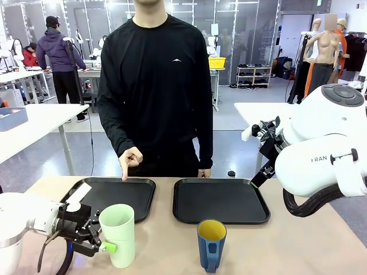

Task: Sort and store the cups by type.
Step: Pick up the Reusable plastic cup.

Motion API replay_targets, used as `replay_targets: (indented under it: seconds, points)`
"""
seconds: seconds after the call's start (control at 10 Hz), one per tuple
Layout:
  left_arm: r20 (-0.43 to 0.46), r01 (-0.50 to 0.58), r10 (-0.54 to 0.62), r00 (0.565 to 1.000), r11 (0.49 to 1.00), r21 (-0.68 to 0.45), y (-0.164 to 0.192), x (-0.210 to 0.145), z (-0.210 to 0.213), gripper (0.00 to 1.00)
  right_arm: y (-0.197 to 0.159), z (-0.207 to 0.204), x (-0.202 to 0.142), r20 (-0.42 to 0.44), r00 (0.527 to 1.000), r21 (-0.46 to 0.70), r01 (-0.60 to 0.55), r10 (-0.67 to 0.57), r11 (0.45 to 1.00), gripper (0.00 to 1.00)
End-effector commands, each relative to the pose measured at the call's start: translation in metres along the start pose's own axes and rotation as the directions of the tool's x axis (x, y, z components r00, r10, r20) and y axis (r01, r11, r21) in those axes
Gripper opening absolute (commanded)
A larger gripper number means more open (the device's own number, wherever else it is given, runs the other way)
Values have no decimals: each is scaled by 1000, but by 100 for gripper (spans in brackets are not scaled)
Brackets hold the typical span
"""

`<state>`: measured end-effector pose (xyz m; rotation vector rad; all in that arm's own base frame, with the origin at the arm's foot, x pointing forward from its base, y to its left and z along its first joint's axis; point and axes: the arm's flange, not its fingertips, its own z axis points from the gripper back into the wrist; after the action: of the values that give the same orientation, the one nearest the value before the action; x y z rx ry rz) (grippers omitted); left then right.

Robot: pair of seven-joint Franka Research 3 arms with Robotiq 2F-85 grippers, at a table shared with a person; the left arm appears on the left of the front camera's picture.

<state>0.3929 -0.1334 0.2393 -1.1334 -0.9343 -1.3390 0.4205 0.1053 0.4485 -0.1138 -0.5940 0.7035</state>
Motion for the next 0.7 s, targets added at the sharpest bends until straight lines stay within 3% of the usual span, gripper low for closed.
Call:
replay_targets:
  seconds: [0.0,0.1,0.2,0.3,0.4,0.5,0.6]
  points:
    - [-20,-17,18,1000,1000,23,7,-1,-1,80,0,0,0,-1,1000,3,2,-2,1000,100]
    - [-28,-24,24,999,999,26,8,-1,-1,61,0,0,0,-1,1000,3,2,-2,1000,100]
    - [-29,-27,28,999,999,31,8,0,-1,79,0,0,0,-1,1000,3,2,-2,1000,100]
    - [-33,-29,30,999,999,29,9,0,-2,41,0,0,0,-1,1000,3,2,-2,1000,100]
    - [-38,-32,33,999,999,25,9,1,-3,59,0,0,0,-1,1000,3,2,-2,1000,100]
    - [-39,-29,30,999,999,19,9,2,-3,22,0,0,0,-1,1000,3,2,-2,1000,100]
    - [-48,-10,12,999,1000,24,7,6,-2,39,0,0,0,-1,1000,3,2,-2,1000,100]
